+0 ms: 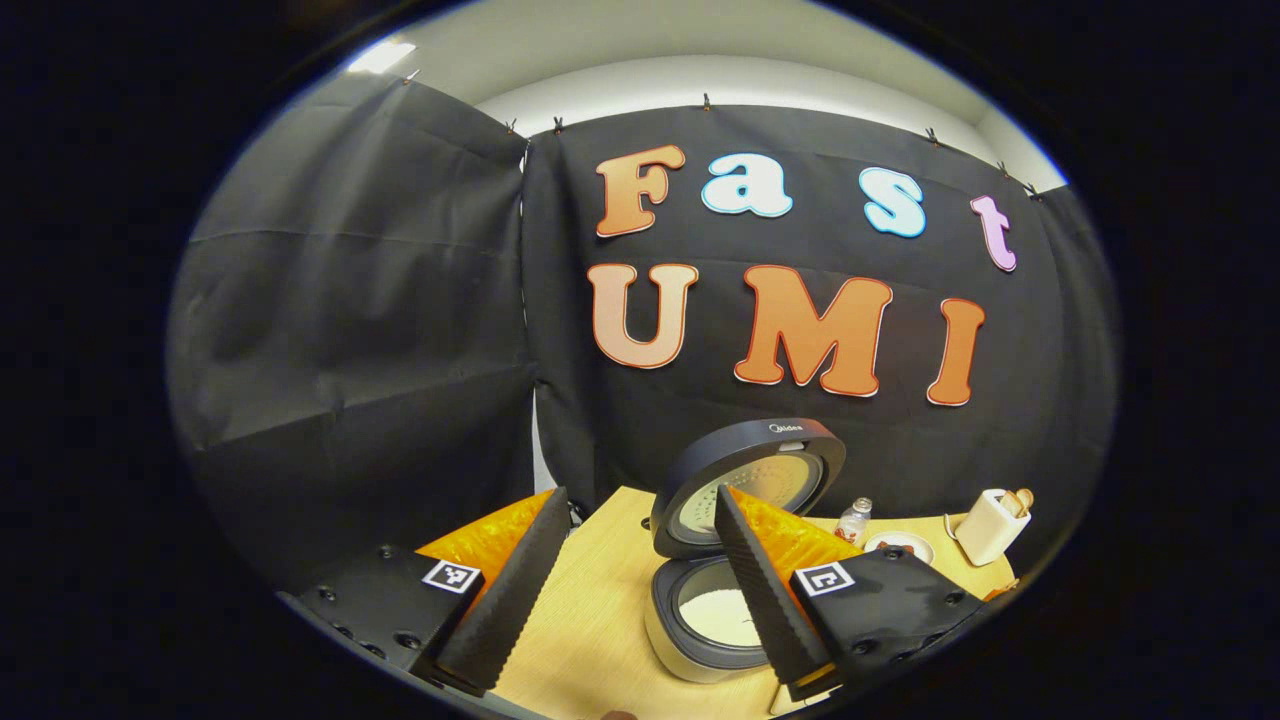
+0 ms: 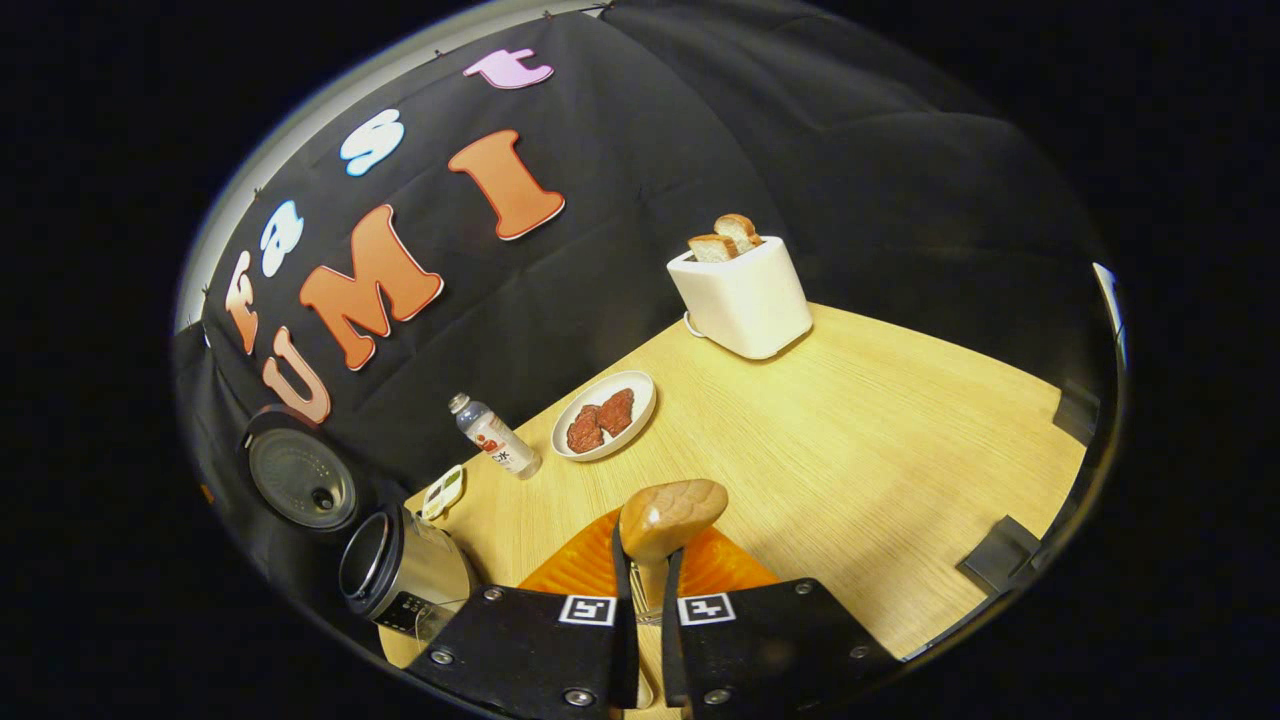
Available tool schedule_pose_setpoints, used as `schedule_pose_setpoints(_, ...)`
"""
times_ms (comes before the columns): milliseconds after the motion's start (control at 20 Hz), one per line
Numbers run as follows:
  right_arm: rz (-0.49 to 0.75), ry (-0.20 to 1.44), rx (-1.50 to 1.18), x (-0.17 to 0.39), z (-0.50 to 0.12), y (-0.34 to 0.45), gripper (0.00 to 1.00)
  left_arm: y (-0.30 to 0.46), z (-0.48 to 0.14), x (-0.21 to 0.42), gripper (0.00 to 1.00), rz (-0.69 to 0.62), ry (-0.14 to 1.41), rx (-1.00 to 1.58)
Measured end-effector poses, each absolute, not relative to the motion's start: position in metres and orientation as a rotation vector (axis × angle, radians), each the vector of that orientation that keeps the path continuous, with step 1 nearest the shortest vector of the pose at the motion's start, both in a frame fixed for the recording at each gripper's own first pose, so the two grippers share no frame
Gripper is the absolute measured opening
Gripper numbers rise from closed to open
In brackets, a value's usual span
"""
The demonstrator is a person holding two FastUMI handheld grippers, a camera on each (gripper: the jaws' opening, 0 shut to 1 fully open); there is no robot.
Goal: Close the left gripper, press the button to open the rice cooker; take a wooden spoon from the chopstick holder with the right hand, scoop a spoonful of rice and pour it into the rice cooker, then put the wooden spoon back into the chopstick holder.
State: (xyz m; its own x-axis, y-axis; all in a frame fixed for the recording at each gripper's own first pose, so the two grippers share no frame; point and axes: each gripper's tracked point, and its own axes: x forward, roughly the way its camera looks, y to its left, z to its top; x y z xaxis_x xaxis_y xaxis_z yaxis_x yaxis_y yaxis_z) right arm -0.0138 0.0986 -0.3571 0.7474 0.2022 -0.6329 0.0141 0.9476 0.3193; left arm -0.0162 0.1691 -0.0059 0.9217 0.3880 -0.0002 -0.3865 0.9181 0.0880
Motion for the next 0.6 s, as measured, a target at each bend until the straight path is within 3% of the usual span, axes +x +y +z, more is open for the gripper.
schedule_pose_setpoints(100, 0.12, 0.719, 0.293, -0.014, -0.35, 0.102, 0.02, 0.175, -0.004, -0.017, 0.99, 0.407, 0.007, 0.083)
schedule_pose_setpoints(400, 0.111, 0.576, 0.194, -0.014, -0.268, 0.114, 0.02, 0.187, 0.01, -0.009, 1.0, 0.375, -0.028, 0.071)
schedule_pose_setpoints(600, 0.16, 0.55, 0.088, -0.049, -0.234, 0.153, 0.02, 0.198, 0.018, 0.003, 1.0, 0.319, -0.025, 0.051)
